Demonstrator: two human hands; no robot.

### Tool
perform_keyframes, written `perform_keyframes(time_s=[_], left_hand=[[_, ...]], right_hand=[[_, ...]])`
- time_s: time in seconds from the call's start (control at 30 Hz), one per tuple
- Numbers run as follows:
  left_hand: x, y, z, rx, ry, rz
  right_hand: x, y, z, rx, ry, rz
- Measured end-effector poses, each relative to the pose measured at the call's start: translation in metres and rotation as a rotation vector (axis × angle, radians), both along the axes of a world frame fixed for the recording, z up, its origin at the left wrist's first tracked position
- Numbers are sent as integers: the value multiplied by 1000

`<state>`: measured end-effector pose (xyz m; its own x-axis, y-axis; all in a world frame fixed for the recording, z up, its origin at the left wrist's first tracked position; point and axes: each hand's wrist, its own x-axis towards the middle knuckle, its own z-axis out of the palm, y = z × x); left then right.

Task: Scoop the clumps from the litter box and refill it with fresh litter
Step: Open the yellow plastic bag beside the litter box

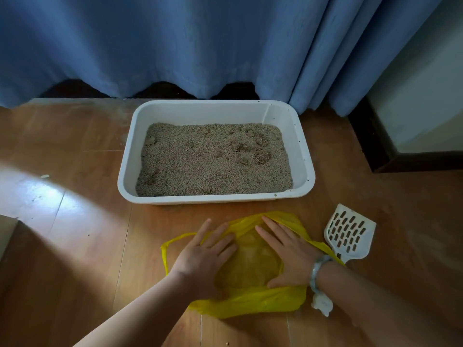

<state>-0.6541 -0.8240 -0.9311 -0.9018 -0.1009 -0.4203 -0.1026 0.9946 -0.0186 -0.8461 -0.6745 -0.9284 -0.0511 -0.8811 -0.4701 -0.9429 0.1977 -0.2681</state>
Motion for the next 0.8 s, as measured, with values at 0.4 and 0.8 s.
perform_keyframes(time_s=[0.4, 0.8], left_hand=[[23, -15, -5, -26, -14, 352], [40, -23, -13, 27, 175, 383]], right_hand=[[2, 0, 2, 81, -57, -138], [1, 4, -3, -109, -32, -131]])
